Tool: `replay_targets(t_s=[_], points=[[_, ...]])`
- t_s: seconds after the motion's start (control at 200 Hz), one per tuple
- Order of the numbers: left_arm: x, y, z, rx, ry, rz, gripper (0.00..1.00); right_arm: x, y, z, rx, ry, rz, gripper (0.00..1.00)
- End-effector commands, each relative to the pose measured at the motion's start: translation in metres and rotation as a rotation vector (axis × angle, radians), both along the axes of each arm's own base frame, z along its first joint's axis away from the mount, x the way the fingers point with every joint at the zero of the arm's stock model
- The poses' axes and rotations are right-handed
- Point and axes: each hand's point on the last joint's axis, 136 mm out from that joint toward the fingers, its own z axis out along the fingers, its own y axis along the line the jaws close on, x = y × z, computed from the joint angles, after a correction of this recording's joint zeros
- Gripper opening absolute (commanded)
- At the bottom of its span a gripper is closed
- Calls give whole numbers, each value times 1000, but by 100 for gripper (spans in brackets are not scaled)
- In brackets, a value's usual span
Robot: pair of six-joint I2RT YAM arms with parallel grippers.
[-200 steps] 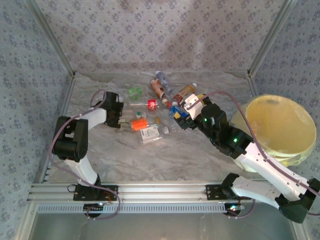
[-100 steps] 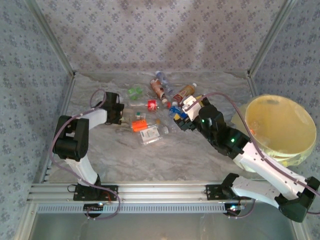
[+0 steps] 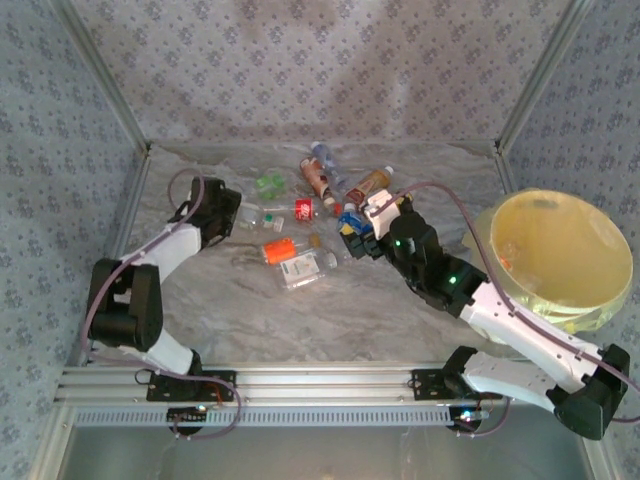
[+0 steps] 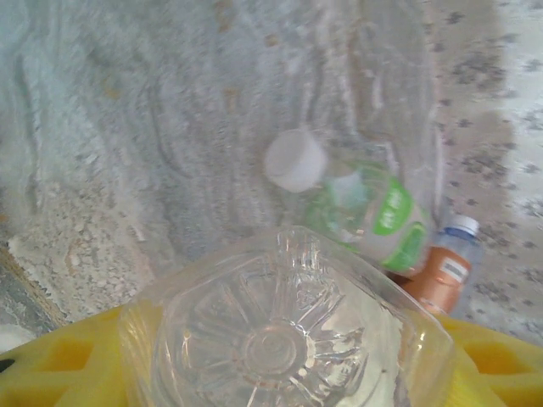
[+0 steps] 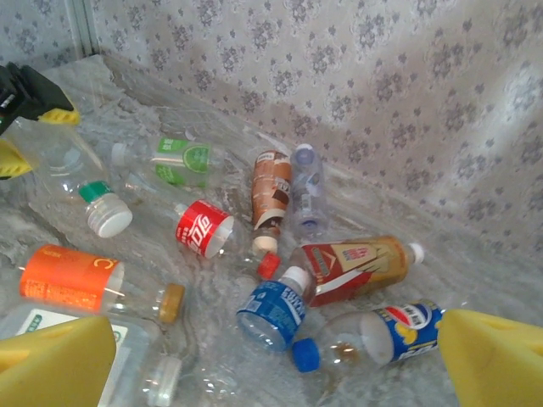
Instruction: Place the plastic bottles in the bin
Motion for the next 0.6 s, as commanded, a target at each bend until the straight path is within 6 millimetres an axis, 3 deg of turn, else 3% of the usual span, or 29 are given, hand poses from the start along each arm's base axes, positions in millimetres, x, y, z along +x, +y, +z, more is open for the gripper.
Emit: replay_targets(t_s=[0.0,0.36,0.595], points=[[-3,7,28,100,-88,-53,47,5,7,-1,149,17,-34,100],[-21,-16,108,228,-325,-287,46,11,36,-1,214,42,50,100],[-34,-62,150,218,-482,-513,44,4,59,-10,269,150,250,100]])
